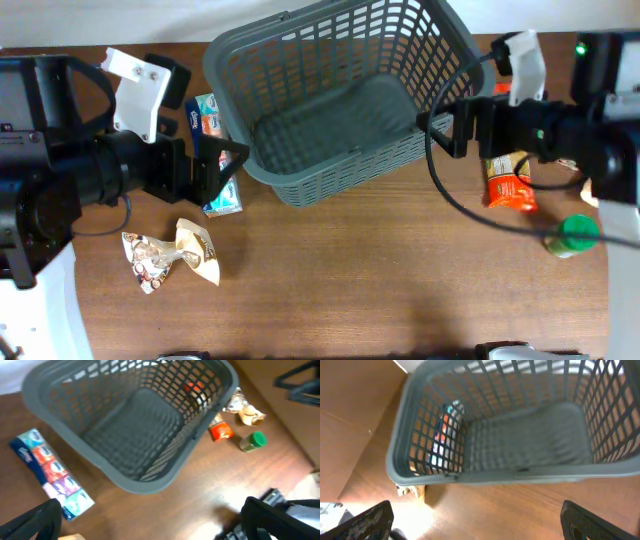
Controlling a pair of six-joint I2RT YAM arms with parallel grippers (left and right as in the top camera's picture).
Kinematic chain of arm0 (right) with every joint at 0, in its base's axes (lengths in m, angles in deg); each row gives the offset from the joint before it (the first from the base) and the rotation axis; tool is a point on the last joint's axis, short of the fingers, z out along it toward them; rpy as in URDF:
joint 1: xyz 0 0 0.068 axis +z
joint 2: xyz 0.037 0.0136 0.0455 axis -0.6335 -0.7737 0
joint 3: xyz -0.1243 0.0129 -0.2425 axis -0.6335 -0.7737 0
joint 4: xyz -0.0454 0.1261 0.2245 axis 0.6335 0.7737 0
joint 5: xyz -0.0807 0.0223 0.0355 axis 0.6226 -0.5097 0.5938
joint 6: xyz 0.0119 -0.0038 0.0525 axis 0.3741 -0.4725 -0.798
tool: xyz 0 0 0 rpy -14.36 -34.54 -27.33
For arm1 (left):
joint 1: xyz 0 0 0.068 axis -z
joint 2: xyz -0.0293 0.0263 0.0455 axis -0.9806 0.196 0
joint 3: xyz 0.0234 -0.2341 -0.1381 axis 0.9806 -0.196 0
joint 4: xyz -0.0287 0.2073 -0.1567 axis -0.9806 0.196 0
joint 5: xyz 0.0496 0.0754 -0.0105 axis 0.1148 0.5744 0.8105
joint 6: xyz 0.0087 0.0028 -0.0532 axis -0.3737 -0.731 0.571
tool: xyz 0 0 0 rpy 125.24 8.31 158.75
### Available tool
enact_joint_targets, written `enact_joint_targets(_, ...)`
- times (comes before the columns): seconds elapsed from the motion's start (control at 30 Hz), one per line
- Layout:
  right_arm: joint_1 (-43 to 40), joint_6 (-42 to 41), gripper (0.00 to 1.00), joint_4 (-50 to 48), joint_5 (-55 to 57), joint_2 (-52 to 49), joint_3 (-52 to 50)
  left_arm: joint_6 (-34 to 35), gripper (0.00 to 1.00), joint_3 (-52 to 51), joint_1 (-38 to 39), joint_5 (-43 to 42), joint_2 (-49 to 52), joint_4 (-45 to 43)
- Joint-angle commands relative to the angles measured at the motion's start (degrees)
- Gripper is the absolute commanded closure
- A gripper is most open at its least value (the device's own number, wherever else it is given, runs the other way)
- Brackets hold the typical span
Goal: Pack container
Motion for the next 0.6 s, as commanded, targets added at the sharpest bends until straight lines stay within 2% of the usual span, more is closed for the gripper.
enact_joint_targets(0.0,0.5,-0.39,0.01,0.39,0.48,-1.68,4.55,0.66,0.01,1.11,0.24,-2.71,0.04,1.55)
enact_joint_targets(0.13,0.39,-0.46,0.01,0.37,2.14,-3.72,11.76,0.66,0.01,1.11,0.24,-2.73,0.02,1.81)
enact_joint_targets(0.33,0.39,-3.5,0.01,2.4,15.69,-8.09,28.57,2.16,0.01,1.11,0.24,-5.29,0.02,1.84)
enact_joint_targets(0.43,0.42,-4.48,0.01,4.15,15.3,-10.95,34.8,2.14,0.01,1.11,0.94,-11.08,0.02,1.84)
enact_joint_targets(0.53,0.42,-4.94,0.01,6.84,14.86,-13.31,36.87,2.14,0.0,1.09,4.13,-11.89,-0.02,1.84)
enact_joint_targets(0.57,0.42,-4.94,0.01,7.85,14.82,-13.99,36.87,2.14,0.03,1.11,6.08,-11.87,-0.07,1.84)
